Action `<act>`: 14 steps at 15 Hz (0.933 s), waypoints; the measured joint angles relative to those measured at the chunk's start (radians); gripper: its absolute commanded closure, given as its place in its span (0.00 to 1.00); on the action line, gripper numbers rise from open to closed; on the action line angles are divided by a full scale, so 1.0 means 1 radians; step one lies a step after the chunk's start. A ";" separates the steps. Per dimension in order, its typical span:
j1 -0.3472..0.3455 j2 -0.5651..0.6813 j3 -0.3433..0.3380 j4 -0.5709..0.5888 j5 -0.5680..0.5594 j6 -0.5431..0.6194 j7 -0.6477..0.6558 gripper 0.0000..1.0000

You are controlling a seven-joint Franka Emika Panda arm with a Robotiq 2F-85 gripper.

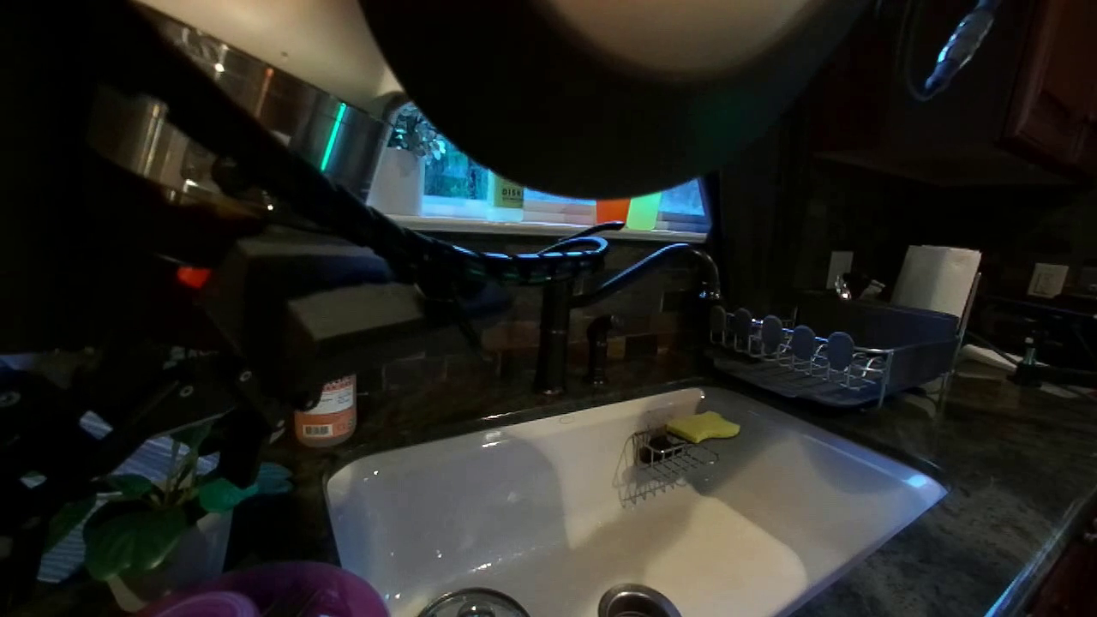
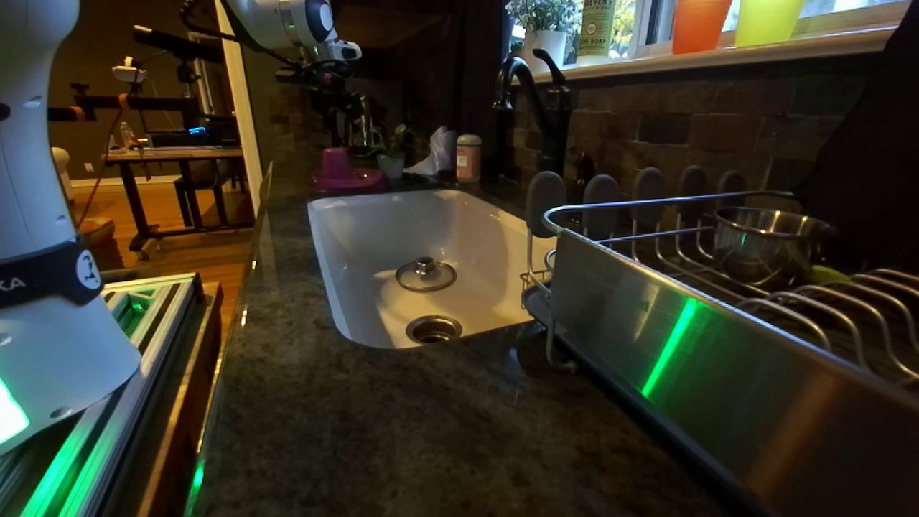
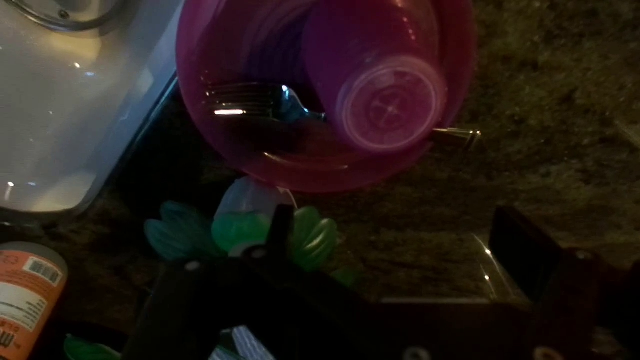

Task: Put the purple cup inside the drying rack

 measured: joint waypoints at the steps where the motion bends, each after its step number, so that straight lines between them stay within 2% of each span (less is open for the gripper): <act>1: 0.003 0.000 -0.006 0.007 0.000 -0.027 0.040 0.00; 6: 0.014 0.019 -0.018 0.077 0.006 -0.183 0.224 0.00; 14: 0.010 0.150 0.002 0.200 0.119 -0.238 0.270 0.00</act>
